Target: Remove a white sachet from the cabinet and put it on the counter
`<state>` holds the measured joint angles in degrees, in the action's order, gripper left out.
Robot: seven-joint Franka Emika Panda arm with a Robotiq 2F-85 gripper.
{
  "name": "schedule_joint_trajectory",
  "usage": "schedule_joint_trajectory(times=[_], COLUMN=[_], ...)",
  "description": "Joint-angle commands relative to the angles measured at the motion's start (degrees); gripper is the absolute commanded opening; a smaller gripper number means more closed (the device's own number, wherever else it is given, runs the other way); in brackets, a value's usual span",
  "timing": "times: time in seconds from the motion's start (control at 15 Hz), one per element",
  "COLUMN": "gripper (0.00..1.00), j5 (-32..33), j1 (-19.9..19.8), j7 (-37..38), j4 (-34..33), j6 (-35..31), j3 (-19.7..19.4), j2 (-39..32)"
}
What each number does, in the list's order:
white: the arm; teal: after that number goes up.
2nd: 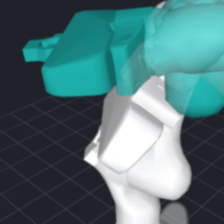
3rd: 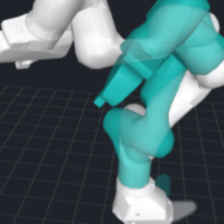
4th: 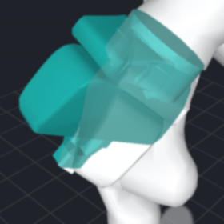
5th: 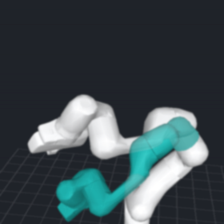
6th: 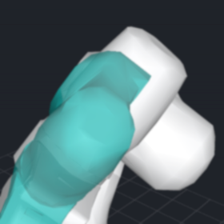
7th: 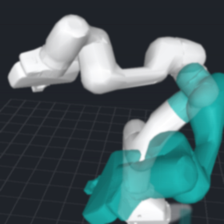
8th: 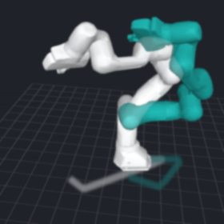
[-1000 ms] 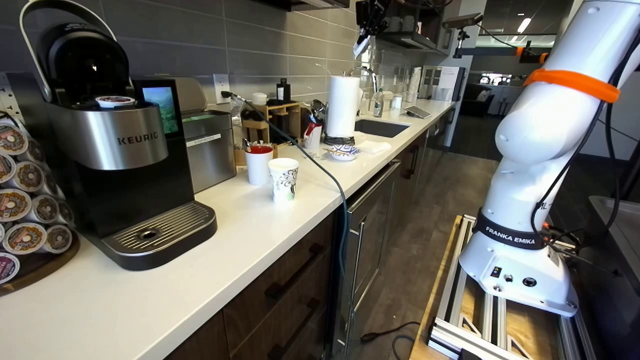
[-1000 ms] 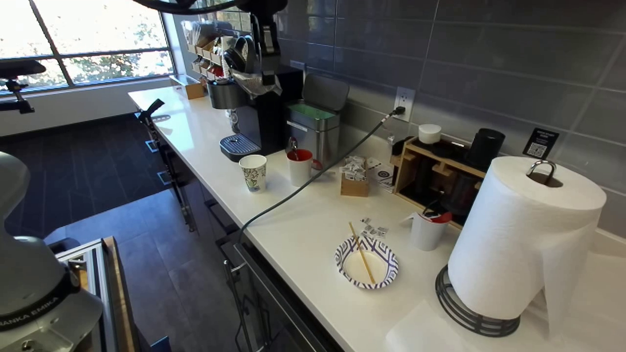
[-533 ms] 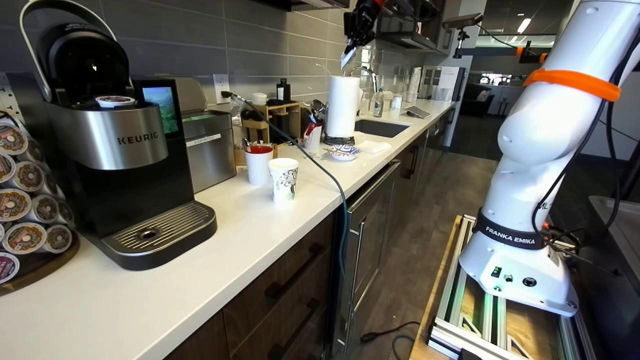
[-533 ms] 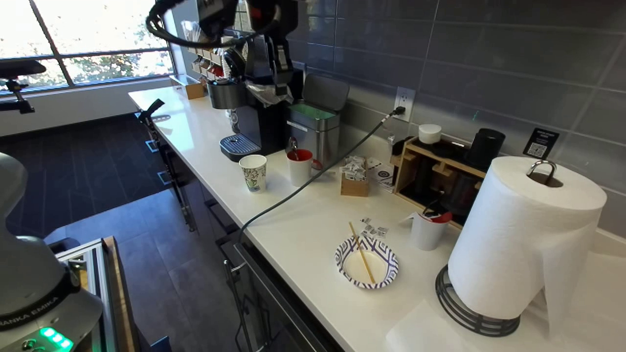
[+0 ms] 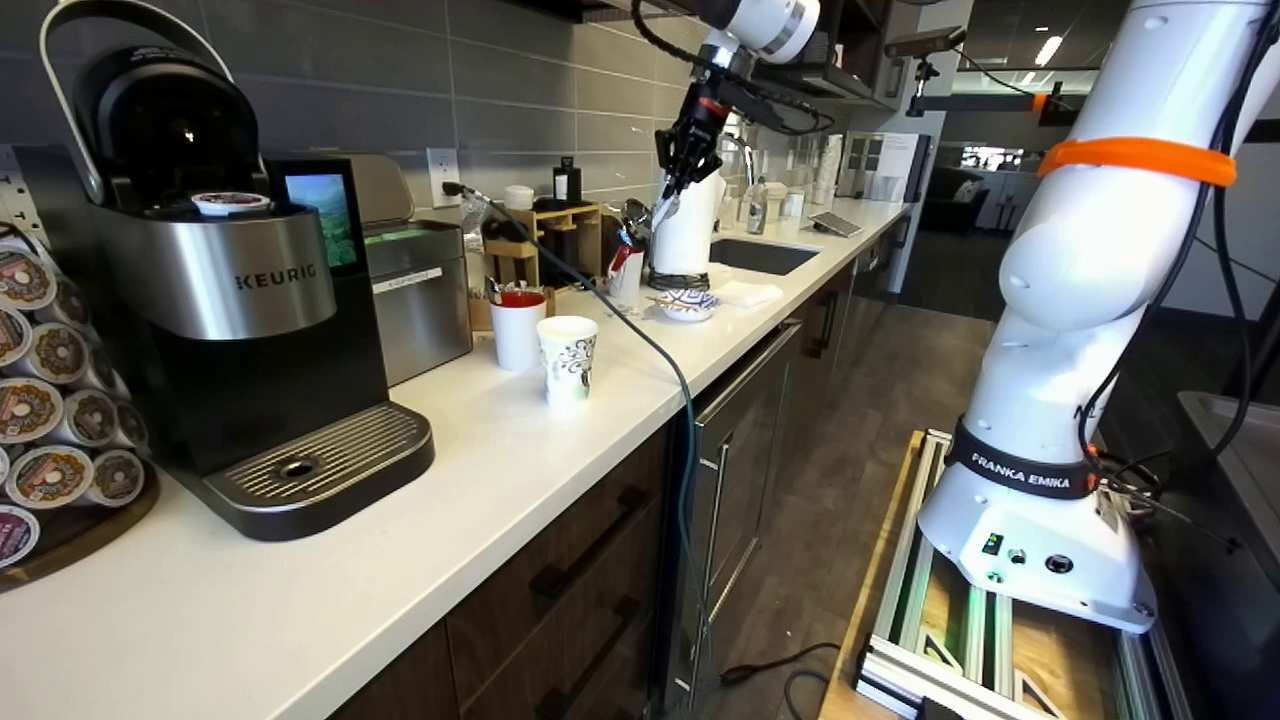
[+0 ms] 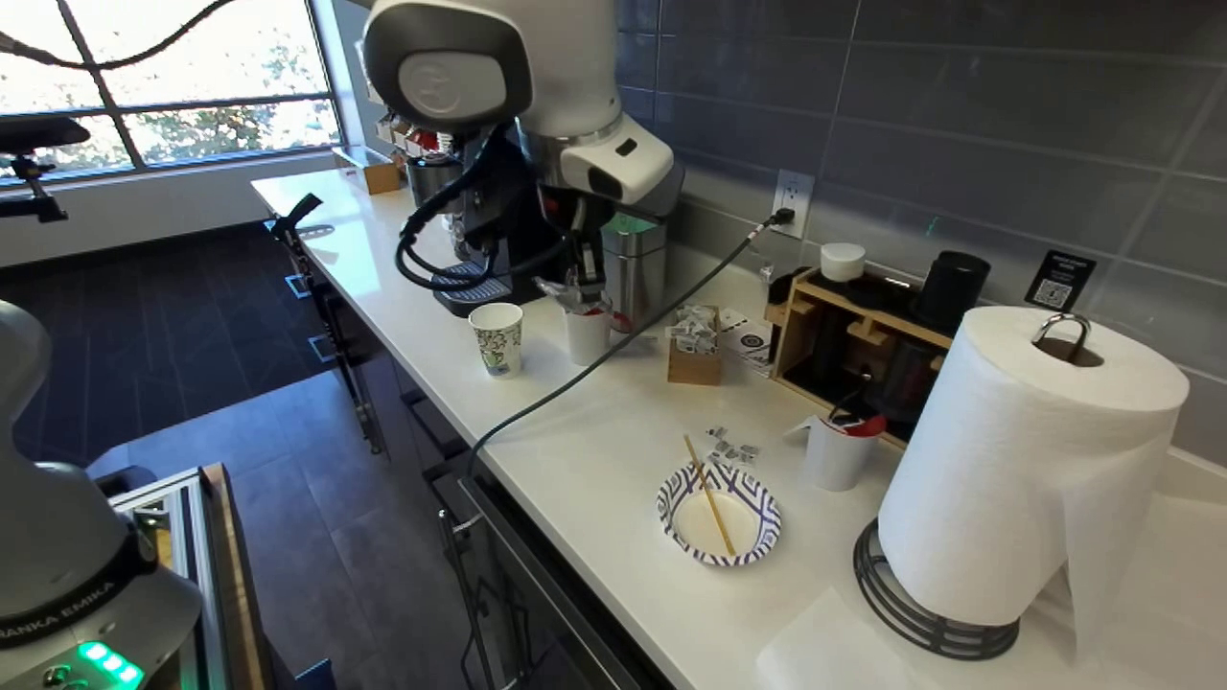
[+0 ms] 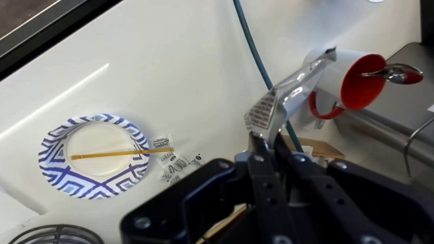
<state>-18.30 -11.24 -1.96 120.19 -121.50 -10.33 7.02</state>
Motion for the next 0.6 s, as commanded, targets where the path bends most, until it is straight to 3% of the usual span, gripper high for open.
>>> schedule_joint_trajectory(times=[0.0,0.53], gripper=[0.02,0.02], j5=[2.0,12.0], j1=[1.2,3.2], j7=[4.4,17.3], j4=[0.4,-5.7], j6=[-4.5,-6.6], j3=[1.0,2.3], j2=[-4.5,-15.6])
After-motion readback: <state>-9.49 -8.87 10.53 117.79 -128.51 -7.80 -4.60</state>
